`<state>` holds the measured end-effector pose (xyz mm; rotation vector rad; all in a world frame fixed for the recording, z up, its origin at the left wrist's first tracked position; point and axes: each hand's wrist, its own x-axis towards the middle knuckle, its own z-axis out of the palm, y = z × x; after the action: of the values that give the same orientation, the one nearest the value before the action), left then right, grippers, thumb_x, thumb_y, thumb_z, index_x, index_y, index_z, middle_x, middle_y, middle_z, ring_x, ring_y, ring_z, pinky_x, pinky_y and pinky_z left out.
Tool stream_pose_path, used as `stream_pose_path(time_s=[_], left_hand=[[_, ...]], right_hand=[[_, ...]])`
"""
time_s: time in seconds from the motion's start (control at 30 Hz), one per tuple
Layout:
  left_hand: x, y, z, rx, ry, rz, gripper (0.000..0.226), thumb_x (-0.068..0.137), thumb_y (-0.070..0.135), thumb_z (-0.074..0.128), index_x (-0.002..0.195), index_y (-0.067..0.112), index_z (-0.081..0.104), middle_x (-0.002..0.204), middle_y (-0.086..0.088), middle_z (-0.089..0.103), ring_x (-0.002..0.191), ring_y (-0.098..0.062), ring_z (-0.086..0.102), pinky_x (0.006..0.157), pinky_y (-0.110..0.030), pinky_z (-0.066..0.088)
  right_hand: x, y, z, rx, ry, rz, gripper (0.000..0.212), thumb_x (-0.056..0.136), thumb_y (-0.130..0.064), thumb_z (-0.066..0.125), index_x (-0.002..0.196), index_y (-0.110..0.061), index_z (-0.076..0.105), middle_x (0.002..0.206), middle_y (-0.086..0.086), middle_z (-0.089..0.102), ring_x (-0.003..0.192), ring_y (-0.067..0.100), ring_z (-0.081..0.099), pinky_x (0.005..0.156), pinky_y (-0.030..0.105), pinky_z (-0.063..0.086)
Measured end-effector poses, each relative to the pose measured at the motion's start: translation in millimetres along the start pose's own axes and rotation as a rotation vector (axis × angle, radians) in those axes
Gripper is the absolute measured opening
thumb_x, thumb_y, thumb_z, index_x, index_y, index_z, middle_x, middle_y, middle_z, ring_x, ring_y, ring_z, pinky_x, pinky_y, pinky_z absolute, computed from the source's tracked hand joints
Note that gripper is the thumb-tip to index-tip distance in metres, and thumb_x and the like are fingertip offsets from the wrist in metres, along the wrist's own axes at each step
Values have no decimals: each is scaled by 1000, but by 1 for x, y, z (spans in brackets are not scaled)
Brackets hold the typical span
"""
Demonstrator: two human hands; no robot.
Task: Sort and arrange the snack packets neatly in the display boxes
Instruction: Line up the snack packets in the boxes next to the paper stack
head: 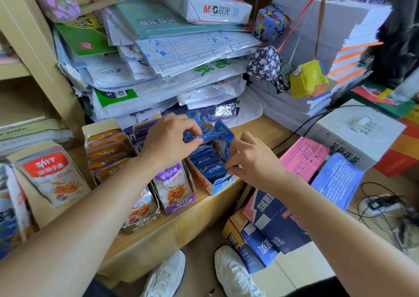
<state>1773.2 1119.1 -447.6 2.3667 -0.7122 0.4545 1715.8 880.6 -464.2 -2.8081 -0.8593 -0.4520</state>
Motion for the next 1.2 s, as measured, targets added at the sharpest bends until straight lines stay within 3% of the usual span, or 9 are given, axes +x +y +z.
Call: stream_pose_path(time_s=[0.13,0.3,0.47,0.63,0.77,0.87,1.0,1.1,1.2], left_hand=[[-1,-1,0,8,-12,-6,8,83,30,80,84,31,72,81,14,65,83,-13,55,72,-37,50],[-2,-2,-2,6,-12,0,7,83,31,80,86,30,74,83,14,66,84,-12,55,71,-34,48],[-3,1,-2,-2,-31,4,8,82,27,80,85,29,74,76,21,58,79,-8,52,69,-31,46],[-8,9,-7,12,-11,16,13,79,25,82,87,30,73,85,14,64,86,-12,60,73,-39,53],[-16,27,-9,-24,38,87,15,74,34,76,81,29,64,78,12,59,77,-11,58,66,-36,51],[-28,40,-1,85,-14,100,36,68,51,80,95,30,68,84,14,61,81,-11,57,66,-28,46],[-33,36,21,329,-58,30,68,66,69,77,118,26,69,103,6,70,93,-21,66,79,-37,51],[-31,32,31,355,-30,11,49,72,68,69,101,28,77,89,8,72,77,-20,67,71,-35,45],[-34,35,37,404,-1,63,26,70,51,84,82,28,78,79,9,69,62,-22,62,62,-30,36]], right_hand=[[1,0,7,33,13,8,7,76,-26,83,83,-25,80,81,-8,62,83,18,42,64,35,45],[-11,7,16,82,-74,34,26,73,-23,86,98,-26,80,89,-12,68,83,18,43,66,31,45],[-9,5,20,79,-21,33,6,76,-21,85,79,-20,79,75,-10,71,76,21,52,59,26,37],[0,1,15,149,3,177,3,81,-16,78,81,-19,78,79,-9,71,75,14,59,56,27,44],[7,-1,13,157,118,225,3,83,-15,75,82,-17,77,80,-6,71,68,18,66,54,23,42],[13,-3,13,190,188,248,9,82,-19,67,82,-16,76,78,-5,69,65,23,63,57,38,51],[17,-7,11,237,237,246,7,77,-19,70,78,-14,75,74,-4,68,62,22,62,57,40,52],[10,-4,13,244,216,229,13,73,-19,80,77,-12,70,74,-3,63,60,21,57,56,42,52],[0,1,14,243,213,270,29,74,-17,86,88,-12,62,89,-4,54,63,19,55,56,42,52]])
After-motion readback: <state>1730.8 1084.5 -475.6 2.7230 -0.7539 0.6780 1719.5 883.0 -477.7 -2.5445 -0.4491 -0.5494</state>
